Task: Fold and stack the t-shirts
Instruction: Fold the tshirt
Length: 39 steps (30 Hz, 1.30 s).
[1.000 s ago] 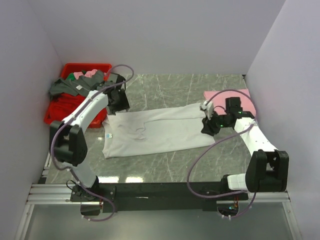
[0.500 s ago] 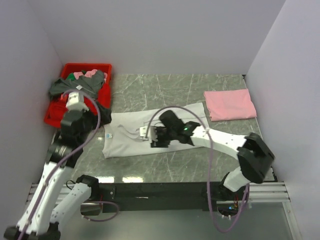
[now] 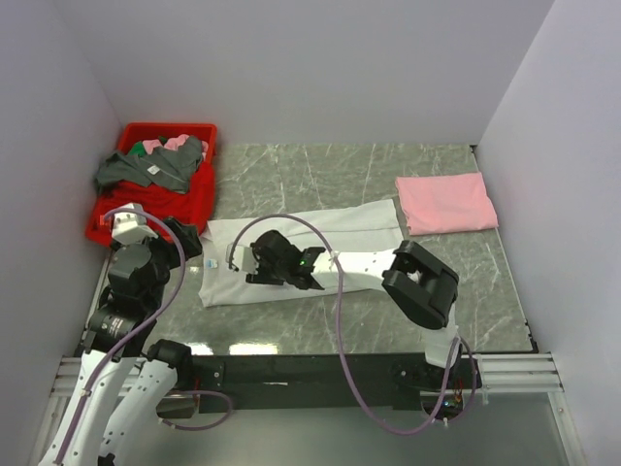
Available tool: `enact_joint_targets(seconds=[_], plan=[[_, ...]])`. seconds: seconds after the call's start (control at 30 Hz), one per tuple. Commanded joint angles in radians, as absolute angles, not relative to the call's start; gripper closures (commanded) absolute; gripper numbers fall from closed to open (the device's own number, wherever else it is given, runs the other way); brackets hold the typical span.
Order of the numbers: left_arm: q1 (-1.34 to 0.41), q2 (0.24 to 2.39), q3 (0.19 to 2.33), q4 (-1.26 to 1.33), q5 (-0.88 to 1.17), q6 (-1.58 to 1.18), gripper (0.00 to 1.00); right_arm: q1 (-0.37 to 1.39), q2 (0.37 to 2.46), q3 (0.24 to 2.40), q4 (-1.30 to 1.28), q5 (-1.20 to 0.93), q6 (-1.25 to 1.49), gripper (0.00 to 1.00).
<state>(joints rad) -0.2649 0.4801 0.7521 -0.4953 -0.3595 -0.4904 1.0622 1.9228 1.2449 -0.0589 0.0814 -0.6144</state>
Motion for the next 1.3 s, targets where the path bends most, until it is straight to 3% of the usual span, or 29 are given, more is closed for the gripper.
enact_joint_targets(seconds=[0.0,0.23,0.3,0.43,0.53,0.57,0.67,0.93,1.03,1.13,1.2,1.27], plan=[[-0.264,0.46,0.75,-0.456,-0.385,-0.474,0.05,1.058,1.956,1.313,-0.017,0.156,-0.571,0.44],[-0.262,0.457,0.747,-0.454,-0.38,-0.472,0.05,1.042,1.991,1.345,-0.002,0.23,-0.519,0.78],[-0.264,0.457,0.749,-0.453,-0.379,-0.472,0.05,1.02,1.985,1.347,-0.002,0.244,-0.494,0.84],[-0.264,0.462,0.747,-0.451,-0.377,-0.469,0.05,0.983,1.98,1.353,-0.006,0.267,-0.443,0.86],[-0.264,0.466,0.749,-0.453,-0.379,-0.469,0.05,0.965,1.973,1.342,-0.032,0.253,-0.413,0.75],[-0.264,0.468,0.747,-0.453,-0.377,-0.471,0.05,0.96,1.971,1.342,-0.044,0.246,-0.405,0.62],[-0.264,0.469,0.746,-0.451,-0.376,-0.471,0.05,0.939,1.959,1.336,-0.078,0.221,-0.356,0.39],[-0.264,0.521,0.732,-0.445,-0.278,-0.535,0.02,0.787,1.844,1.379,-0.256,0.004,-0.287,0.29],[-0.264,0.597,0.707,-0.504,-0.201,-0.731,0.03,0.669,1.72,1.338,-0.408,-0.375,-0.525,0.16],[-0.264,0.673,0.588,-0.479,-0.011,-0.977,0.13,0.597,1.534,1.171,-0.437,-0.613,-0.766,0.15],[-0.267,0.715,0.505,-0.43,0.129,-1.127,0.21,0.568,1.423,0.98,-0.35,-0.609,-0.852,0.14],[-0.287,0.724,0.395,-0.375,0.166,-1.211,0.23,0.54,1.26,0.832,-0.238,-0.577,-0.962,0.13]])
